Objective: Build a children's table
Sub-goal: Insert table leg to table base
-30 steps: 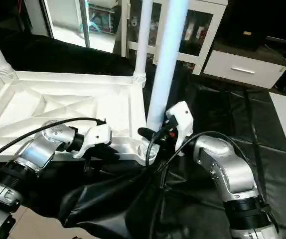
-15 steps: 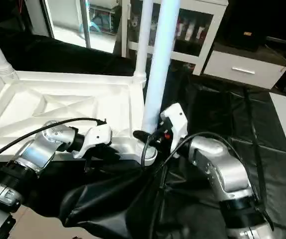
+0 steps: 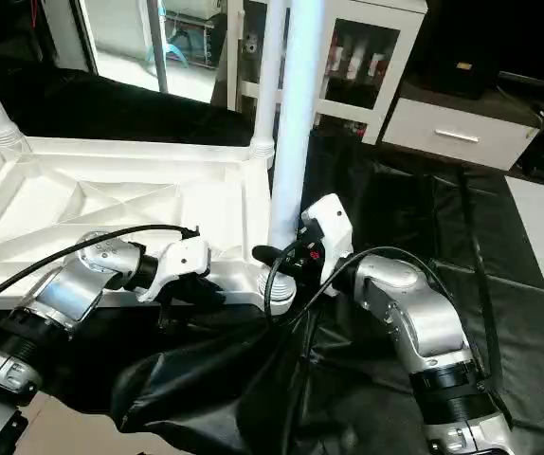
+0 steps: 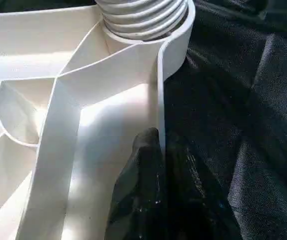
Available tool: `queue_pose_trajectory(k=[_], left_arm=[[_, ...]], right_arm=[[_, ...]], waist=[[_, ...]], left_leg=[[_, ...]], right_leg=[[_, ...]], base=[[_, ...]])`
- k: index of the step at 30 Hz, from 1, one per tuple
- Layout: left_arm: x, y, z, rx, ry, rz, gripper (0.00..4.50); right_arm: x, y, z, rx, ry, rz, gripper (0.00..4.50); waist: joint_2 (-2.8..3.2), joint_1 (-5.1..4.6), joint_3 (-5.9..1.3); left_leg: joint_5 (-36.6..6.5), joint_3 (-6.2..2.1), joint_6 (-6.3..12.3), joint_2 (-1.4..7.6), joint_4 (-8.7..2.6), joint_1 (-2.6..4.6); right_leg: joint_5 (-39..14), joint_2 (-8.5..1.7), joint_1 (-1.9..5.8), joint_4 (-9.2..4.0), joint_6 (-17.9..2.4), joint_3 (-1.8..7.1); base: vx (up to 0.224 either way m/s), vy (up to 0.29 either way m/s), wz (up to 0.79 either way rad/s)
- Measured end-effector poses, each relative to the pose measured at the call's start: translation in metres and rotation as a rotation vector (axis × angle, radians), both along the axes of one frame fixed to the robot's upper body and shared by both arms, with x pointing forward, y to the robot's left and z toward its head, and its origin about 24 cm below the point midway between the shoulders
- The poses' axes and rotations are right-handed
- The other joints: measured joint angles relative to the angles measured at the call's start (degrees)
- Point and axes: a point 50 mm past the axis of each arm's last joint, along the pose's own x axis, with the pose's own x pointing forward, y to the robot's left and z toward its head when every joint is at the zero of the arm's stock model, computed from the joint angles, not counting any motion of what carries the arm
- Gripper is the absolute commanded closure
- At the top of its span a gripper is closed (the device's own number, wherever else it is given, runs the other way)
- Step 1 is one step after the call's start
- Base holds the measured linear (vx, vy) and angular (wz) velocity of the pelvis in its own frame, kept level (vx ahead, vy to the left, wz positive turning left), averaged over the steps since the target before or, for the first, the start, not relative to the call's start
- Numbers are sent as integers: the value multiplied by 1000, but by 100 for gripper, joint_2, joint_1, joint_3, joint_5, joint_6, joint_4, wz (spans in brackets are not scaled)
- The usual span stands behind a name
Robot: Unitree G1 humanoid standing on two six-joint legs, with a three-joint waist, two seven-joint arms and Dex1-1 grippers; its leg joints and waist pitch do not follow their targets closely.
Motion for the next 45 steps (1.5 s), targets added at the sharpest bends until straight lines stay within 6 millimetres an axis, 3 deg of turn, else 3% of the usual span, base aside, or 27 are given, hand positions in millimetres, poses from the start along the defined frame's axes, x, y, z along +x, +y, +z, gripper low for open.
queue_pose_trajectory(k=[16, 27, 40, 45], left_arm=[[0, -1, 1, -6, -5, 5, 450], [0, -3, 0, -12, -1, 1, 450], [0, -3, 0, -14, 0, 1, 450], [0, -2, -1, -12, 3, 4, 450]], right_arm=[[-9, -12, -21, 221, 68, -162, 264], [-24, -16, -32, 309, 5, -230, 264], [-41, -14, -42, 292, -140, -249, 264], [-43, -13, -39, 182, -186, -158, 264]], waist=[[-3, 11, -8], [18, 25, -18], [28, 25, -19], [23, 24, -22]], left_leg=[[0, -2, 0, -3, -24, 2], [0, -1, 0, -6, -62, 3], [0, 1, 0, -13, -105, 3], [0, 0, 0, -13, -107, 5]], right_leg=[[-4, 0, 5, -34, 7, -2], [-4, 0, 8, -65, 7, -6], [-4, 0, 8, -97, 7, -6], [-5, 1, 10, -100, 8, -6]], base=[[0, 0, 0], [0, 0, 0], [0, 0, 0], [0, 0, 0]])
